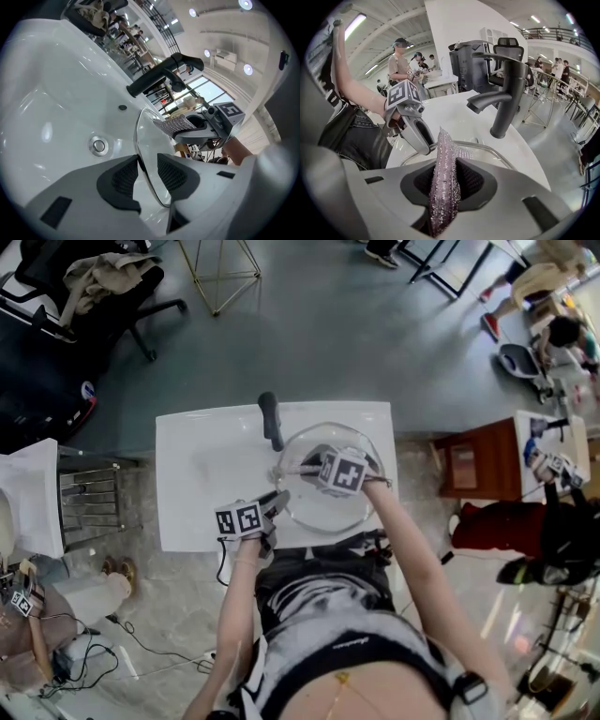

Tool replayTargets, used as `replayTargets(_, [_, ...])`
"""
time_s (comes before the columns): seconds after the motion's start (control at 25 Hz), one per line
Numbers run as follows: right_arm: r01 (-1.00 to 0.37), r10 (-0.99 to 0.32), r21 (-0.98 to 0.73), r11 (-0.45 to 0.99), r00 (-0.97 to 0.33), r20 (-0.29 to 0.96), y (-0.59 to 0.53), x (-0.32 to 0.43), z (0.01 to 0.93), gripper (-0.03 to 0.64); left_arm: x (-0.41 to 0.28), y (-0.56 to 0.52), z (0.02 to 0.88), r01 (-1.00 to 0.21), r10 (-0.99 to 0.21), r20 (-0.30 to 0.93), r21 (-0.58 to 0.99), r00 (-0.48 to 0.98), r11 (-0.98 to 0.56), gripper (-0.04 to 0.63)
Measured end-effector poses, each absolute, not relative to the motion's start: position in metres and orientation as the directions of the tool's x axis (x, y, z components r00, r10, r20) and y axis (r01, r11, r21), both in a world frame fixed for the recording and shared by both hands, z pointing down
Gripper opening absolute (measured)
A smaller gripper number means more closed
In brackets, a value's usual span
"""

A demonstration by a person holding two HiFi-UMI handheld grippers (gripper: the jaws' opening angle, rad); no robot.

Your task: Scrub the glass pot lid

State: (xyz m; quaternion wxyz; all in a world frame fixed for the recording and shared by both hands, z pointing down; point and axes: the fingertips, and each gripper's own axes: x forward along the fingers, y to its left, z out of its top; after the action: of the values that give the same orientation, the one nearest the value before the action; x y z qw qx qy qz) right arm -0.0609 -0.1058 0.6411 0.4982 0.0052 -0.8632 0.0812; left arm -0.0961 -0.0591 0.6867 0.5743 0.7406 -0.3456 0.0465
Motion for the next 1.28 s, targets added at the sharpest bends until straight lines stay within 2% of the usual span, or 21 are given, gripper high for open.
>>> replayTargets(0.52, [-0.011, 0.094, -0.112, 0.994, -0.460, 0.883, -0.073, -0.080, 0.646, 0.091, -0.093, -0.059, 0.686, -0.565, -0.459, 0.467, 0.820, 0.756, -0.095, 0.129])
replayTargets(1.0, [-0.099, -0.006, -0.032, 0.995, -0.364, 0.931, -0.068, -0.089, 0.650, 0.091, -0.093, -0.058, 0.687, -0.565, -0.458, 0.469, 0.820, 0.755, -0.093, 0.132])
replayTargets(1.28, [-0.184, -0.032, -0.041, 0.982, -0.376, 0.926, -0.057, -0.098, 0.646, 0.083, -0.095, -0.058, 0.687, -0.557, -0.454, 0.464, 0.826, 0.761, -0.089, 0.126])
